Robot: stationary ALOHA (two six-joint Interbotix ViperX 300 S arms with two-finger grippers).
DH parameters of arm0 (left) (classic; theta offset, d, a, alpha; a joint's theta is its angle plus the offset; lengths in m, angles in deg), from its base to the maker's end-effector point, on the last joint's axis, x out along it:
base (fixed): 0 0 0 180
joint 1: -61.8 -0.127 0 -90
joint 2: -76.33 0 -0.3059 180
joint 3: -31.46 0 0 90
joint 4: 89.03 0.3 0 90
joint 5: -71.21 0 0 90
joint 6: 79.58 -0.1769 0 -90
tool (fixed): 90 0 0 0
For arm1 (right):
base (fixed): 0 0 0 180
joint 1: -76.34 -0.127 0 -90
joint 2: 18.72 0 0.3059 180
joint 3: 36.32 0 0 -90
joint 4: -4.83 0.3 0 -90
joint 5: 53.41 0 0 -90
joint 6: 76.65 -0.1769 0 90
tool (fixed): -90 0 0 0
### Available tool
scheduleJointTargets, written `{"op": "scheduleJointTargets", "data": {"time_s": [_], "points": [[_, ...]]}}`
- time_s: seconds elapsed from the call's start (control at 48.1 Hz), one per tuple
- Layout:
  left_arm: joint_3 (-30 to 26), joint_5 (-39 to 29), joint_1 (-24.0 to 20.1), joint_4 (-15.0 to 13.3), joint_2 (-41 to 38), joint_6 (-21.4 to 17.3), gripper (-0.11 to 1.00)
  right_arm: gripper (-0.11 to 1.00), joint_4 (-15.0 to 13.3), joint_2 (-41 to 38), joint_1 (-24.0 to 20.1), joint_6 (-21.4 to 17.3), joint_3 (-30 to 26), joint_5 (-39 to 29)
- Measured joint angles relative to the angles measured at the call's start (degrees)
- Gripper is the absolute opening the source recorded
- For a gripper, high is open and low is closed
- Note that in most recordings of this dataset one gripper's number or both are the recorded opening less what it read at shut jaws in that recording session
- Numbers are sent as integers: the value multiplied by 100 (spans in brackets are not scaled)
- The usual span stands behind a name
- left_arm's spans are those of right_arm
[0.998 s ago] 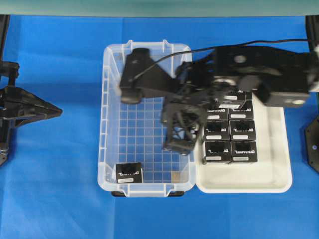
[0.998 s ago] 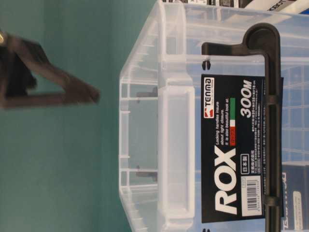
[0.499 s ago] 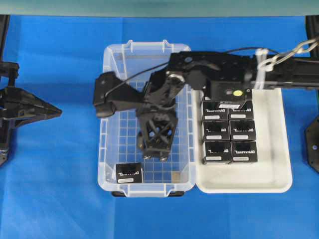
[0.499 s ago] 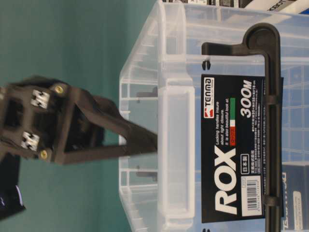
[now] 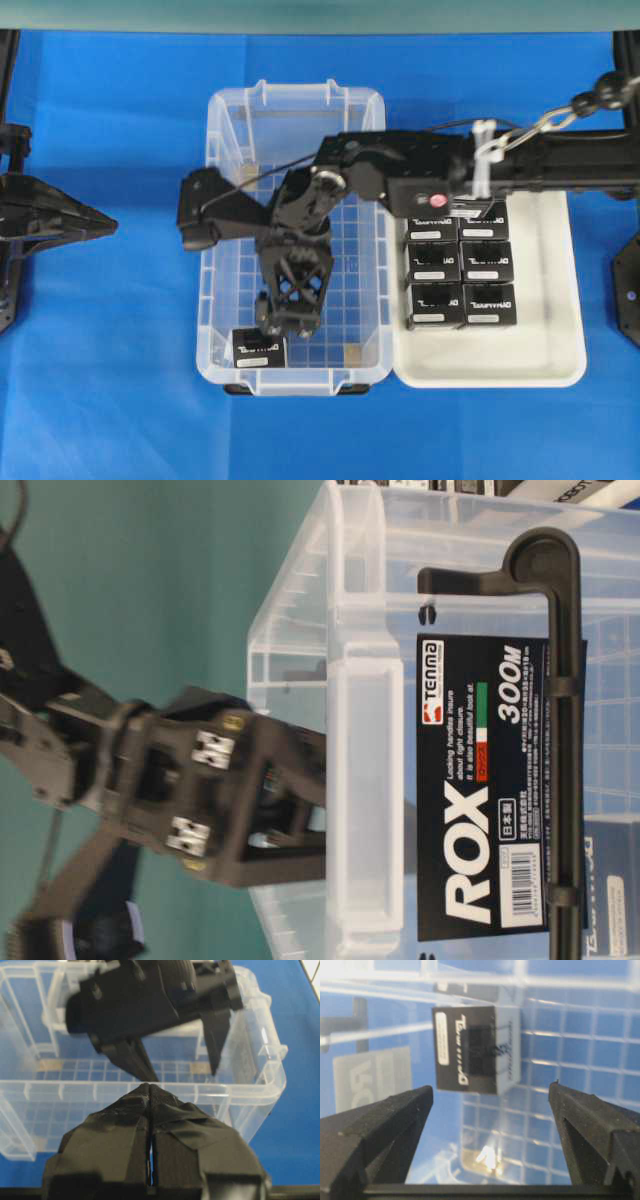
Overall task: Pick the box from inside the plastic case
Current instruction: 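Lower the right gripper around the black box and close it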
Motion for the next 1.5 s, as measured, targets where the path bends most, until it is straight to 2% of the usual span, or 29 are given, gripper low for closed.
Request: {"op": "scheduleJointTargets", "data": {"time_s": [0.187,0.353,0.79,1.185,1.496], "points": [[0,0,0,9,9,0,-4,99,668,-281,-53,369,9,123],[0,0,0,0,9,0,-4,99,870,-404,-62,501,9,141],[0,0,0,0,-9,0,-4,99,940,-694,-123,527,-18,264],[0,9,0,0,-9,0,-4,99,940,-782,-149,650,105,659],[0,0,0,9,0,0,-4,99,800,-598,141,659,325,703]]}}
